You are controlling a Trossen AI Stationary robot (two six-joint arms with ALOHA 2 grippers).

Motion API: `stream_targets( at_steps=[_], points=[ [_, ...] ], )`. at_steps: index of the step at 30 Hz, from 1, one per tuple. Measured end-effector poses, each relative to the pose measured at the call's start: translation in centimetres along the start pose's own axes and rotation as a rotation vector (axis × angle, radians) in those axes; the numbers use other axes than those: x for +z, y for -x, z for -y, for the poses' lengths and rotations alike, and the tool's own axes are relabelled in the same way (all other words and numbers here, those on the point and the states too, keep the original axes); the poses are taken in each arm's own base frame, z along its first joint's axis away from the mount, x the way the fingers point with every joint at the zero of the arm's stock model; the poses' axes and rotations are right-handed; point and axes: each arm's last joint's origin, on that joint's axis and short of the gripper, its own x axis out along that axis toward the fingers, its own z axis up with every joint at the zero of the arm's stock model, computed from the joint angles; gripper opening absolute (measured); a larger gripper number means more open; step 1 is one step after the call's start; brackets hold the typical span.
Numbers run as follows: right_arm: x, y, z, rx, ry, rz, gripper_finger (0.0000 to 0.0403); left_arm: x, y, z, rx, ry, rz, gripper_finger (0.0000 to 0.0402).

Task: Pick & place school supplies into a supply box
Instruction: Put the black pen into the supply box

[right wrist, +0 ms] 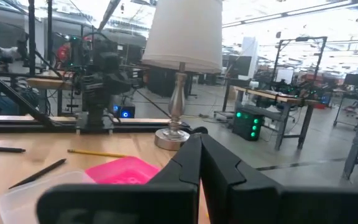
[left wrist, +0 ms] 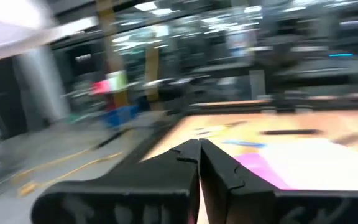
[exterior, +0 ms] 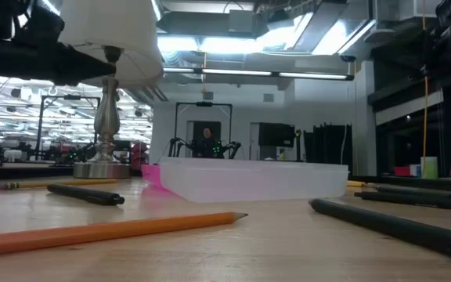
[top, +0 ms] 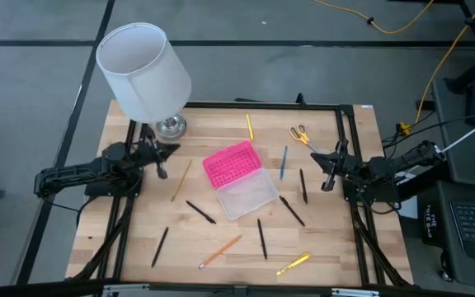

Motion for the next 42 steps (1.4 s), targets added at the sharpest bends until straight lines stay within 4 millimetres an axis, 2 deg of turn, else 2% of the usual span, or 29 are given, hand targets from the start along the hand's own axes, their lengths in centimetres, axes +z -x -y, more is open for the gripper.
stream_targets(
  at_steps=[5,12,18,25,31,38,42],
  points=[
    [-0.1,0.0,0.0,0.002,0.01,-0.007,0.001,0.3,0.0,0.3,-0.105,0.011,0.047,0.0002],
    [-0.1,0.0,0.0,0.002,0.063,-0.007,0.001,0.3,0.0,0.3,-0.109,0.071,0.044,0.0002],
    [-0.1,0.0,-0.1,0.013,0.053,-0.004,0.001,0.3,0.0,0.3,-0.107,0.034,0.046,0.0001],
    [-0.1,0.0,-0.2,0.052,0.017,0.005,0.001,0.2,-0.1,0.3,-0.109,0.103,0.028,0.0001],
    [0.2,0.0,-0.1,0.052,0.061,0.031,0.001,-0.1,-0.8,0.3,-0.05,0.128,-0.025,0.0001],
    [0.9,0.0,0.1,0.039,-0.023,0.087,0.001,2.7,-2.2,-0.1,-0.057,0.034,-0.07,0.0002],
    [0.9,0.0,0.1,0.041,-0.097,0.09,0.001,3.6,-3.4,-0.1,-0.066,0.007,-0.13,0.0001]
  ],
)
